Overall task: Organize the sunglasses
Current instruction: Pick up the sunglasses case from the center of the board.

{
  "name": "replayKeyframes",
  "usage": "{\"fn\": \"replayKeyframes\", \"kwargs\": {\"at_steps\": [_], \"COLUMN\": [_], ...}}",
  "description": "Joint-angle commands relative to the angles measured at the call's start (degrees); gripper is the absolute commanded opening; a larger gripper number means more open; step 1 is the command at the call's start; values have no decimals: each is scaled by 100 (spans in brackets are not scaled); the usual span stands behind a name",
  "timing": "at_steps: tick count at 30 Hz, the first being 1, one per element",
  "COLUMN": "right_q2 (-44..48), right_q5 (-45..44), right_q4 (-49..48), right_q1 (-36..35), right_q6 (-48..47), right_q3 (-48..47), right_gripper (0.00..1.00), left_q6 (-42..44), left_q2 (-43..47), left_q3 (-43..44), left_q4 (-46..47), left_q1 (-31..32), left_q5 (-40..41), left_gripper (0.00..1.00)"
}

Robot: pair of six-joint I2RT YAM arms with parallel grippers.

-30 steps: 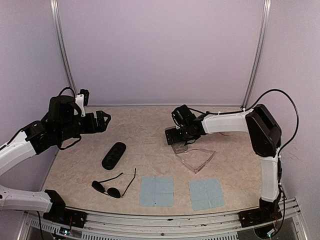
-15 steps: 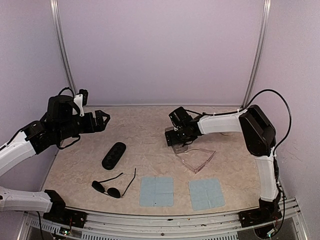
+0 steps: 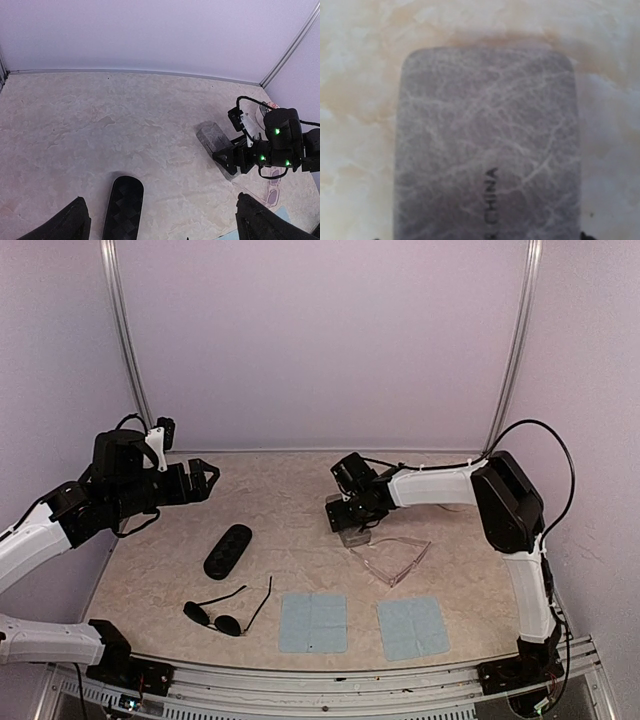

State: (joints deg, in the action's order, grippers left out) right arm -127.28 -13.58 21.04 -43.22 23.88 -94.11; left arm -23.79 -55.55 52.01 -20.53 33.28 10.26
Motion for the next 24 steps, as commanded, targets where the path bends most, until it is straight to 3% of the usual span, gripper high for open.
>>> {"fn": "replayKeyframes", "kwargs": {"at_steps": [1, 4, 11, 16, 24], "right_q2": [-124, -87, 230, 891, 2263], "right_q5": [-185, -238, -491, -514, 166], "right_q4": [191, 190, -99, -718, -2193], "right_q1": [-111, -133, -303, -472, -837], "right_q6": [-58, -63, -462, -1127, -2887], "right_q3": [-167, -161, -101, 293, 1759], "right_gripper": [82, 76, 50, 47, 48], "left_q6": [-20, -31, -59, -99, -82], "left_q2": [86, 97, 96, 93, 124], "left_q3": [-51, -64, -77, -104, -121], "left_q4": [146, 142, 195, 281, 588], "left_q1": [-42, -62, -152, -311, -336], "left_q5": [-78, -84, -160, -327, -1006], "left_gripper": [99, 99, 99, 99, 99]}}
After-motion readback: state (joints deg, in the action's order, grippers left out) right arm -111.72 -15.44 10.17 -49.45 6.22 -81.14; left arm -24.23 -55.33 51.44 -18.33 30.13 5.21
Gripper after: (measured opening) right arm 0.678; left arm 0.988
